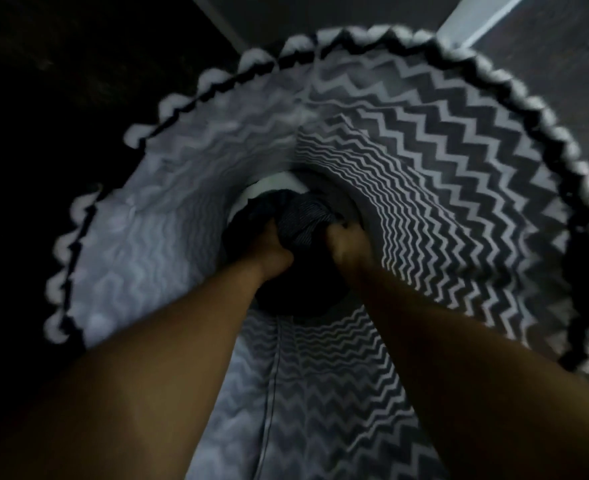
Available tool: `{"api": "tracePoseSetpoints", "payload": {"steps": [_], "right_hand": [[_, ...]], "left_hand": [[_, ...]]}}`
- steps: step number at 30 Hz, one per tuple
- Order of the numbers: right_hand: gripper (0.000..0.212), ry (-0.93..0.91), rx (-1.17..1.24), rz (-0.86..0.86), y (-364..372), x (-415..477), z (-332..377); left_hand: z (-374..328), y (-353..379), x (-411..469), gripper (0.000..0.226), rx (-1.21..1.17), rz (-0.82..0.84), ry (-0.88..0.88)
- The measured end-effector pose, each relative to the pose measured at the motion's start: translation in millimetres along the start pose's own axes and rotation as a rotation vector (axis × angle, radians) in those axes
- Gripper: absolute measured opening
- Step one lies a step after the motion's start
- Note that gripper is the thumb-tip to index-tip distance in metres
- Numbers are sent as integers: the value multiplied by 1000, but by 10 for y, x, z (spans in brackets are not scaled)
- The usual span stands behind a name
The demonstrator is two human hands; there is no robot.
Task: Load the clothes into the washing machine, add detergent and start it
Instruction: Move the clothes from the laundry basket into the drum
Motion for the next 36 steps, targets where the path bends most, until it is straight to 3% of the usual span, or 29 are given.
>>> {"api": "tracePoseSetpoints", "payload": {"steps": [4,7,9,11,15,20,24,27,31,34,36], "right_hand": [[9,-3,181,89,-101,-672,278],[22,-34,215,165,-162,-1167,399],[33,-108,209,208,-223,-1504,509],[30,-196,168,234,-326,-1837,650],[40,-372,53,283,-612,-2547,1013],[50,-507,-102,220,-1202,-3208,1404],[33,-623,-143,103,-1712,-3766,1683],[24,-720,-80,86,-1950,-4180,1956],[13,-814,120,247,-2079,-4786,2422],[14,-786,364,402,-2212,-5248,2735],[11,-793,434,470,-2291,-5533,2932]], "left_hand": [[-134,-56,-462,127,119,63,-10],[-143,-201,-785,134,153,-37,22],[-180,-370,-1129,123,211,-99,48],[-308,-554,-1544,107,269,-134,84],[-536,-1000,-2330,70,228,-244,66],[-914,-1551,-3275,39,301,-416,103],[-1316,-1825,-4035,31,325,-522,234],[-1449,-1988,-4421,27,281,-529,236],[-1664,-2158,-4839,62,239,-443,271],[-1959,-2129,-5232,111,233,-315,419],[-2164,-2128,-5485,122,185,-318,517]]}}
Point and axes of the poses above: each hand's wrist, its own x-axis towards the middle knuckle, its own y-axis out of the palm, z = x × y, the point moved 9 cm from there along x, towards the middle knuckle, and after that the axes turned 9 degrees about x, right-handed, at the moved point
